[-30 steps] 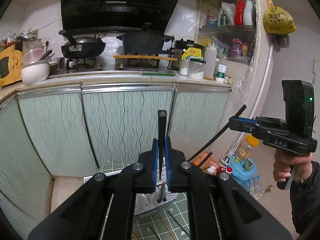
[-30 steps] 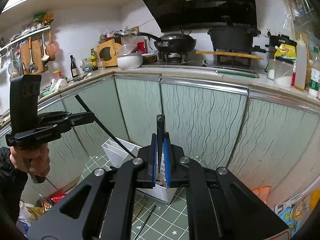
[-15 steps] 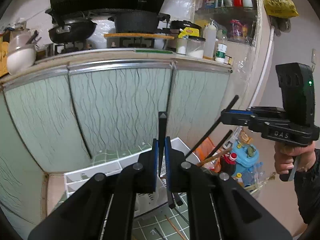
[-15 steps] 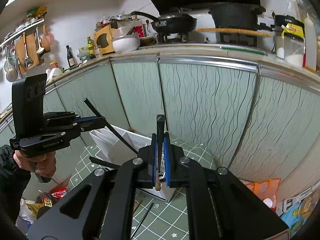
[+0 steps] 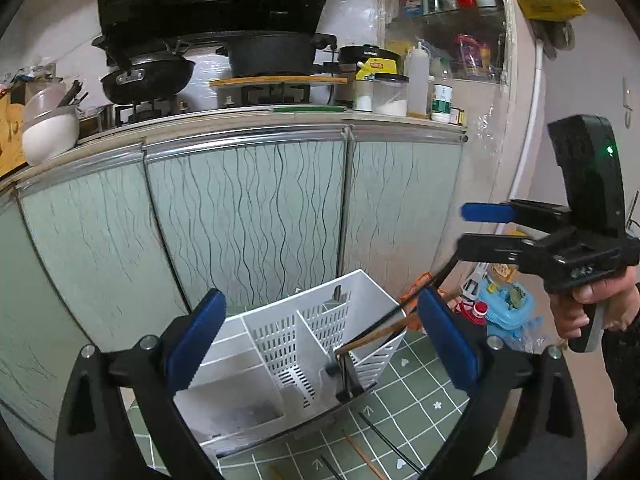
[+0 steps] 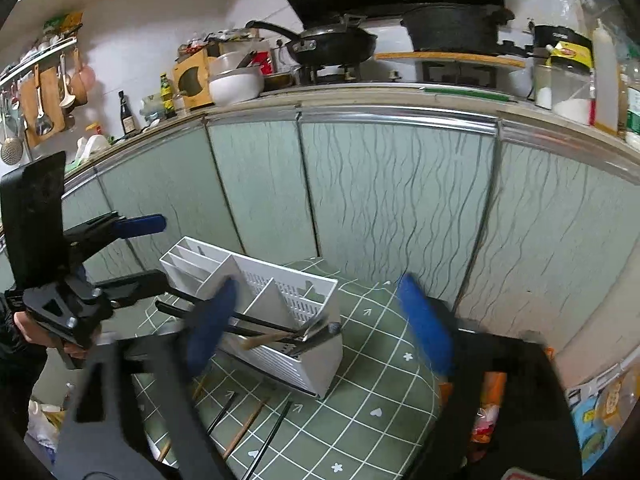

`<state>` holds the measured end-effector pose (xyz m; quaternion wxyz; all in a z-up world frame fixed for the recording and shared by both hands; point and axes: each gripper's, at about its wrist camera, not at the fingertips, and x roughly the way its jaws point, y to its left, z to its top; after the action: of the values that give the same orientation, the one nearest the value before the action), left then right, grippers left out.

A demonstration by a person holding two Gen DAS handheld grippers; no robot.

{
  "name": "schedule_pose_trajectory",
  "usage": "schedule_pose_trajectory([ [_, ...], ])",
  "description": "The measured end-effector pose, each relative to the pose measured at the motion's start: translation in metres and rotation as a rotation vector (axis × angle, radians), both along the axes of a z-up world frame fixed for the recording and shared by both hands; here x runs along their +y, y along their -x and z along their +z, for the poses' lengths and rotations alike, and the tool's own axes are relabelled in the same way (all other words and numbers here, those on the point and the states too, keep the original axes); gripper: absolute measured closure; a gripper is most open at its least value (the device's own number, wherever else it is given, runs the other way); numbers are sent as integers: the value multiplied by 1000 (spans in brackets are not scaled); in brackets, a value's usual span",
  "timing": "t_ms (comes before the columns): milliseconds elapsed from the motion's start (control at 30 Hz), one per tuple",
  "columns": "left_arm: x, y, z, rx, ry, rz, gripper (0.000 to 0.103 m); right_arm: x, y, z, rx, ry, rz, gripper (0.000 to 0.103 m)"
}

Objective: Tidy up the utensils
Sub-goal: 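Lower both black chopsticks into the holder and open both tools, then withdraw both open tools from the holder back over the remaining chopsticks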

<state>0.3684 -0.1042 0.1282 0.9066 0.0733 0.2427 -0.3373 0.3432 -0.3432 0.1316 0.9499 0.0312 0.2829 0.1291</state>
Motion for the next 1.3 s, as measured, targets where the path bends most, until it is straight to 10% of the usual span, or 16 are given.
schedule_pose_trajectory([
  [633, 34, 65, 3, -70, -3, 187, 4, 8, 66, 0, -49, 60, -94, 8],
  [1300, 57, 144, -58, -86, -21, 359, 4, 45, 145, -78, -28, 90, -135, 8],
])
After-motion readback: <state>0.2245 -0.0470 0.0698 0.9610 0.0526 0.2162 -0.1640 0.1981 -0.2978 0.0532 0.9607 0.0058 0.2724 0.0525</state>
